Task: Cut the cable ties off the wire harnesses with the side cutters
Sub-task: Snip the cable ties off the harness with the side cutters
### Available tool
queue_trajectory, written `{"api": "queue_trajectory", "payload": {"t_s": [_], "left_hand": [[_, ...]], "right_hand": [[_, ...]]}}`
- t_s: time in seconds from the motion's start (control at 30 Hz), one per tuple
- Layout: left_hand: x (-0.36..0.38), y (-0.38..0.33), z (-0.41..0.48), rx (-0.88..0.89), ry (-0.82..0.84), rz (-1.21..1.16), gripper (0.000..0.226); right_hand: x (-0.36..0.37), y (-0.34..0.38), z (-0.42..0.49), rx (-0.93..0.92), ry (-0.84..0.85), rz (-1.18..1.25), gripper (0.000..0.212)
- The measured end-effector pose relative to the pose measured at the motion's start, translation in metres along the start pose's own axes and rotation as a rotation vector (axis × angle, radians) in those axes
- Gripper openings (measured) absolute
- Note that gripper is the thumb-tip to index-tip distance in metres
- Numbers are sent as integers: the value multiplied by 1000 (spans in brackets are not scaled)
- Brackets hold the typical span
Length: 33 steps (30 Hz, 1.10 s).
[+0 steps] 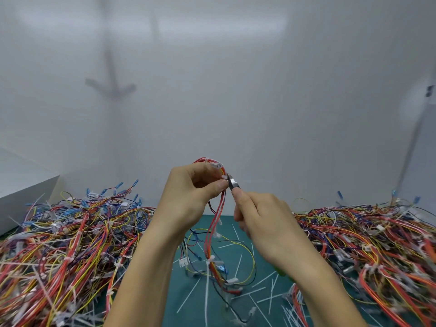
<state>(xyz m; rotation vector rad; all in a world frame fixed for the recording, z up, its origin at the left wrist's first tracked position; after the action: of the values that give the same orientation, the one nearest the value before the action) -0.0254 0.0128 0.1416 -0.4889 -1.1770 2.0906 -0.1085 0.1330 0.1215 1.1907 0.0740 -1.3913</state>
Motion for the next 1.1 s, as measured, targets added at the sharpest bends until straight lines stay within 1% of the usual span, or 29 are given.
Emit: {"api": "queue_trajectory", "payload": {"t_s": [0.1, 0.2, 0.27, 0.3, 0.37, 0.4, 0.47, 0.53, 0.57, 0.67, 0.73, 0.8, 0.9, 1.0, 1.1], "left_hand": [[1, 3, 1, -3, 18, 21, 12], [-1, 6, 1, -20, 37, 47, 15], [-4, 7, 1, -23, 45, 72, 16], [-6, 7, 1, -28, 47, 70, 15], [-8, 6, 1, -43, 57, 43, 16], [-8, 4, 1, -46, 70, 28, 16], [-6, 1, 0, -45, 95, -4, 17], [-6, 0, 0, -34, 105, -17, 19], [-5, 0, 0, -31, 107, -19, 19], [-4, 4, 2, -26, 124, 0, 22], [-5, 10, 5, -46, 131, 64, 27], [-6, 17, 6, -85, 145, 129, 24], [-2, 28, 2, -183, 221, 178, 20], [5, 31, -7, -251, 353, 186, 17], [17, 30, -17, -279, 546, 209, 30]], "right_hand": [[7, -8, 2, 70, 51, 132, 57], [13, -17, 6, 184, 102, 339, 58], [14, -25, 7, 246, 101, 369, 58], [15, -31, 7, 269, 96, 303, 58], [18, -47, 6, 297, 108, 43, 55], [23, -55, 6, 307, 145, -97, 50], [39, -75, 2, 348, 277, -307, 33], [57, -94, -5, 412, 399, -411, 29], [65, -100, -8, 435, 423, -430, 28], [73, -111, -11, 483, 383, -398, 18], [67, -110, -8, 509, 320, -264, 15], [55, -100, -2, 483, 221, 12, 17], [29, -75, 6, 383, 76, 467, 17], [11, -56, 7, 342, 0, 786, 17], [7, -51, 6, 394, -34, 1120, 19]]}}
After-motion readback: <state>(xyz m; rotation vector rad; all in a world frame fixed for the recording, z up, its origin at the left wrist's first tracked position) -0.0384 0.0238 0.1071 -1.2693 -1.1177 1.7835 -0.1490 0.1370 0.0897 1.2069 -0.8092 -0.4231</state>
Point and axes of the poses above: each hand's wrist, its own z-axis towards the middle knuckle, its own x-axis out of the palm, y = z × x, the point moved 6 cm from there along z, towards the middle knuckle, and after that the axes turned 6 degrees about -z, right-handed, at the moved point
